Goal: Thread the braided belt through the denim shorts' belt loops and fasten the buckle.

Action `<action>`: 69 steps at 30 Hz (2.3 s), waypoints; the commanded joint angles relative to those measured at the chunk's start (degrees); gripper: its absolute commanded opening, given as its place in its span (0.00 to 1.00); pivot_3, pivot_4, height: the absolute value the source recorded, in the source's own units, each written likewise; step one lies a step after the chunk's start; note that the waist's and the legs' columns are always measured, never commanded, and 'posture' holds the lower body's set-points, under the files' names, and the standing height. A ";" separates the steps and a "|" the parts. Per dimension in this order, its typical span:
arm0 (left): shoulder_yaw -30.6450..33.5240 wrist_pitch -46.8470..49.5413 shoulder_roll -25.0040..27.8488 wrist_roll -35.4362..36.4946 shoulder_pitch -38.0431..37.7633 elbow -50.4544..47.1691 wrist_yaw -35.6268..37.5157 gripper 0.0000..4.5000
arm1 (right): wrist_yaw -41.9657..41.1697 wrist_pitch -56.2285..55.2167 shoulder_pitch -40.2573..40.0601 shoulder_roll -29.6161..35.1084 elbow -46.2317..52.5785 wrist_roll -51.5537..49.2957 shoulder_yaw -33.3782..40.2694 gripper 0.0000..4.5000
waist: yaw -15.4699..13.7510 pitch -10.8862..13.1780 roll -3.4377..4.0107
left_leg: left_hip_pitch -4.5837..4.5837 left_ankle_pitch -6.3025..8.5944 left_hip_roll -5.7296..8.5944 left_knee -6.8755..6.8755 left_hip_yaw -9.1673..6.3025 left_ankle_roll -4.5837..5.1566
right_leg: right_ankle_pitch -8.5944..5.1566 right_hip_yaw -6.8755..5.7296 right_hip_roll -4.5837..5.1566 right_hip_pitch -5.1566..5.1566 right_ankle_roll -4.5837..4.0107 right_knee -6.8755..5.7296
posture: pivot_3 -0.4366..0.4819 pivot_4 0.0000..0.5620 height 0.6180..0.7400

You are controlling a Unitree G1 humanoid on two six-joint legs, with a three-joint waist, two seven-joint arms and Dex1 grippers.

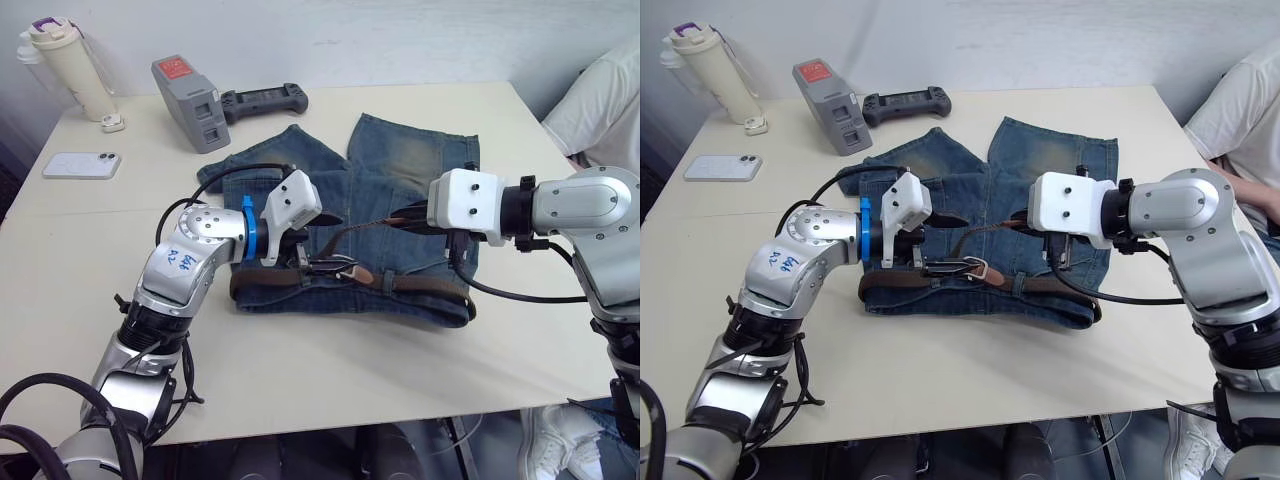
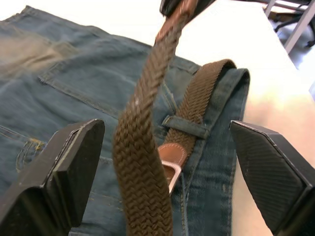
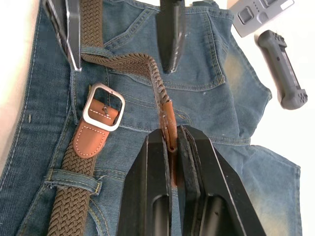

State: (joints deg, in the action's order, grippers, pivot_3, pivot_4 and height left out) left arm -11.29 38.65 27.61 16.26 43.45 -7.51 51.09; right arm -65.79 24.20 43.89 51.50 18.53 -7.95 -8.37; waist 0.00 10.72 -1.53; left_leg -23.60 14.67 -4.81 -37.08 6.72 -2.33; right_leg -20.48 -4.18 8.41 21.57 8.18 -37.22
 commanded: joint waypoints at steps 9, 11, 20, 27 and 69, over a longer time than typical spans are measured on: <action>-0.55 -4.09 -3.16 -1.22 1.44 2.46 -1.75 0.19 | 0.99 4.27 1.25 -0.19 4.27 -3.09 1.62 0.00 | -0.05 0.00 0.00 | -0.01 0.03 0.00 0.00 0.00 0.01 | 0.00 0.00 0.00 0.00 0.00 0.03 | 0.48 0.27 1.00; -0.58 -4.72 -3.62 -1.53 1.69 3.12 -2.05 0.01 | 1.01 5.14 1.11 -0.12 4.69 -3.56 1.74 0.00 | -0.05 0.00 0.00 | -0.02 0.03 0.00 -0.01 0.00 0.01 | 0.00 0.00 0.00 0.00 0.00 0.03 | 0.48 0.27 1.00; -0.24 -6.49 -2.95 -2.19 1.64 4.77 -1.29 0.01 | 1.43 6.52 0.78 0.09 5.74 -3.88 1.88 0.00 | -0.05 0.00 0.00 | -0.02 0.03 0.00 0.01 0.00 0.01 | 0.00 0.00 0.00 0.00 0.00 0.10 | 0.48 0.27 1.00; 1.63 -5.42 -1.51 -2.10 1.30 5.56 -2.26 0.00 | 3.12 12.91 0.22 -0.58 6.72 -8.91 5.34 0.47 | -0.06 0.00 0.00 | -0.02 0.03 0.00 0.01 0.00 0.01 | 0.00 -0.01 0.00 -0.01 0.00 0.09 | 0.48 0.27 1.00; 3.44 -0.29 8.71 -0.12 -5.16 2.95 0.85 0.00 | 36.14 4.83 -25.14 -12.69 6.52 31.47 -13.60 0.98 | -0.21 -0.08 -0.13 | -0.04 0.14 0.01 -0.06 -0.01 0.01 | 0.00 0.00 0.02 -0.05 0.00 0.24 | 0.48 0.27 1.00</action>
State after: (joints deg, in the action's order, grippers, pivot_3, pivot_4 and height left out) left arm -7.89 39.27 36.06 16.25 37.93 -3.58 51.48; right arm -30.29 27.04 18.66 38.40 25.73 20.85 -23.48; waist -0.20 10.64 -1.66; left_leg -23.64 14.81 -4.80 -37.14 6.71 -2.32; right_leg -20.48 -4.18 8.42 21.52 8.18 -36.99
